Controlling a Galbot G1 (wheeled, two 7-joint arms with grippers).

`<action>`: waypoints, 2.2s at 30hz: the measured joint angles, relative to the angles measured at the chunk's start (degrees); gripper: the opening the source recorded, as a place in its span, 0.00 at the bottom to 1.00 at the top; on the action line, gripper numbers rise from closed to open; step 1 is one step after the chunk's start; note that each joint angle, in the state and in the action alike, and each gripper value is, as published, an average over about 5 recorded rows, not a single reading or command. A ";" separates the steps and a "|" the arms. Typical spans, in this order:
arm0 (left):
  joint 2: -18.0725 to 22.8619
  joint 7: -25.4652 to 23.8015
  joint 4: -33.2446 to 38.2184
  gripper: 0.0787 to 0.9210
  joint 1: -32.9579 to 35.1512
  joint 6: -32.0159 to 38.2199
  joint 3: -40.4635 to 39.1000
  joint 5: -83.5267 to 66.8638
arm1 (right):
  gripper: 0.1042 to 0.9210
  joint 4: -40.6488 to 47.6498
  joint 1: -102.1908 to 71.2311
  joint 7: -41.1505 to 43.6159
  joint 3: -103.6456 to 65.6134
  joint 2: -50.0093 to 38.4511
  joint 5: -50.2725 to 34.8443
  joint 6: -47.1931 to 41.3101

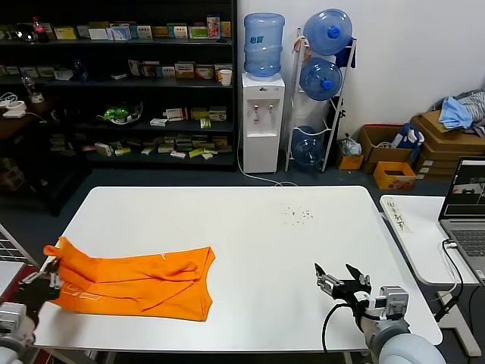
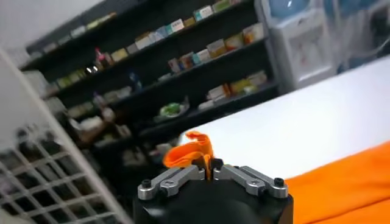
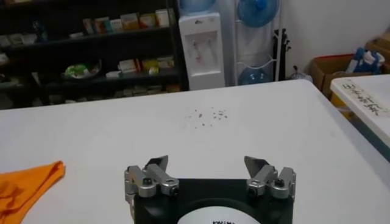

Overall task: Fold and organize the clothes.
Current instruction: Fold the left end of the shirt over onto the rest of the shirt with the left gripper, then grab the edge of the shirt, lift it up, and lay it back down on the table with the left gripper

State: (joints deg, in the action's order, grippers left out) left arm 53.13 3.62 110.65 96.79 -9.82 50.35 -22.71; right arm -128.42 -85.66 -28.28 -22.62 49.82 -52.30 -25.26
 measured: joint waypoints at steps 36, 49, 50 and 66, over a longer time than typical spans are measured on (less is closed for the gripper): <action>12.50 9.91 6.71 0.19 -14.50 -5.80 -29.65 -22.68 | 0.88 0.70 -1.16 -1.50 0.19 2.60 -0.05 -0.67; 9.54 8.52 9.08 0.63 -12.62 -8.51 -26.62 -26.32 | 0.88 1.45 -0.50 -1.23 0.36 2.46 -0.58 -0.57; 9.02 8.08 8.90 0.66 -12.37 -8.51 -25.76 -26.07 | 0.88 1.50 -0.53 -1.16 0.28 2.42 -0.60 -0.53; -0.91 -0.47 -1.23 0.88 -5.74 -6.31 -12.24 -22.11 | 0.88 2.40 0.39 -0.76 1.25 2.78 -0.50 -0.31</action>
State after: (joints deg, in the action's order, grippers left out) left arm 52.22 3.15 109.41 91.06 -16.14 38.11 -44.82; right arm -126.02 -85.27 -29.03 -21.37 52.59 -52.80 -25.58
